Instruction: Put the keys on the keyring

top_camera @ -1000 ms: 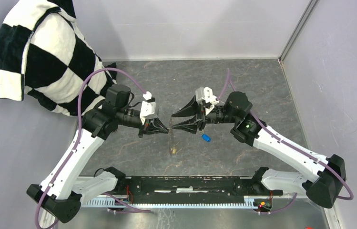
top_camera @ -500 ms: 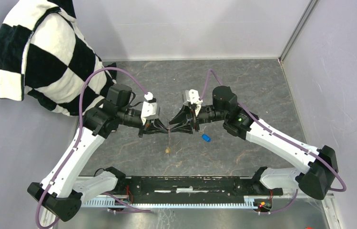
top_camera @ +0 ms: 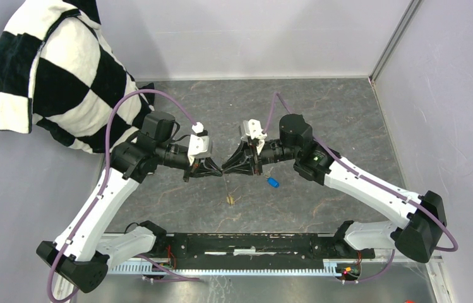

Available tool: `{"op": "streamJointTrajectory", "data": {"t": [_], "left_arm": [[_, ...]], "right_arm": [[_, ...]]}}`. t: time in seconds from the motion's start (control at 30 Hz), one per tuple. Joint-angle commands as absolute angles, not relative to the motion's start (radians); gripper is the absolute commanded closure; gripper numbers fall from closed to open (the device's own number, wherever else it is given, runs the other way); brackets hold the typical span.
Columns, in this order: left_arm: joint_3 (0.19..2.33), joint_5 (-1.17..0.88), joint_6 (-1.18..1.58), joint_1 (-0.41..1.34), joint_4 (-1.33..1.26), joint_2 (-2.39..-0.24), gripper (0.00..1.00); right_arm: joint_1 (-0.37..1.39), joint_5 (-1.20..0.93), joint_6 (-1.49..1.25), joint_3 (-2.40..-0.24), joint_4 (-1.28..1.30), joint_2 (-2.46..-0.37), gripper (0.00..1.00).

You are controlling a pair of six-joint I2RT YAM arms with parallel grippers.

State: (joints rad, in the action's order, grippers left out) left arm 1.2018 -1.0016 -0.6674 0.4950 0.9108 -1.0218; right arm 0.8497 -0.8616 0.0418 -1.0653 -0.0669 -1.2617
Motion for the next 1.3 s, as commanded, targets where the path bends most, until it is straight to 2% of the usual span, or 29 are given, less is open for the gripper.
{"op": "streamJointTrajectory", "data": {"t": [0.0, 0.13, 0.2, 0.27, 0.33, 0.4, 0.57, 0.8, 1.0, 1.27], "left_arm": [[1.241, -1.009, -0.707, 0.499, 0.897, -1.026, 0.98], [1.24, -1.012, -0.707, 0.499, 0.897, -1.029, 0.98], [1.24, -1.018, -0.701, 0.499, 0.899, -1.033, 0.98], [1.246, -1.021, -0.686, 0.499, 0.898, -1.038, 0.89], [1.251, -1.018, -0.667, 0.499, 0.899, -1.034, 0.72], [1.248, -1.015, -0.65, 0.499, 0.899, -1.022, 0.63], [1.199, -1.038, -0.592, 0.499, 0.879, -0.979, 0.61], [1.09, -1.081, -0.332, 0.499, 0.608, -0.94, 0.61], [1.068, -1.096, -0.21, 0.499, 0.442, -0.944, 0.51], [1.081, -1.173, -0.118, 0.499, 0.346, -0.944, 0.48]], "right_arm": [[0.86, -0.882, 0.037, -1.119, -0.118, -1.277, 0.84], [0.863, -0.892, 0.028, -1.117, -0.133, -1.291, 0.99], [0.864, -0.883, 0.019, -1.114, -0.153, -1.292, 0.99], [0.861, -0.84, 0.002, -1.086, -0.202, -1.271, 0.99], [0.852, -0.812, -0.089, -1.009, -0.357, -1.231, 0.99], [0.834, -0.799, -0.187, -0.912, -0.538, -1.191, 0.99], [0.812, -0.739, -0.413, -0.735, -0.931, -1.142, 0.99], [0.814, -0.663, -0.621, -0.617, -1.302, -1.175, 0.99], [0.837, -0.647, -0.667, -0.599, -1.403, -1.219, 0.99], [0.858, -0.632, -0.695, -0.591, -1.474, -1.261, 0.99]]}}
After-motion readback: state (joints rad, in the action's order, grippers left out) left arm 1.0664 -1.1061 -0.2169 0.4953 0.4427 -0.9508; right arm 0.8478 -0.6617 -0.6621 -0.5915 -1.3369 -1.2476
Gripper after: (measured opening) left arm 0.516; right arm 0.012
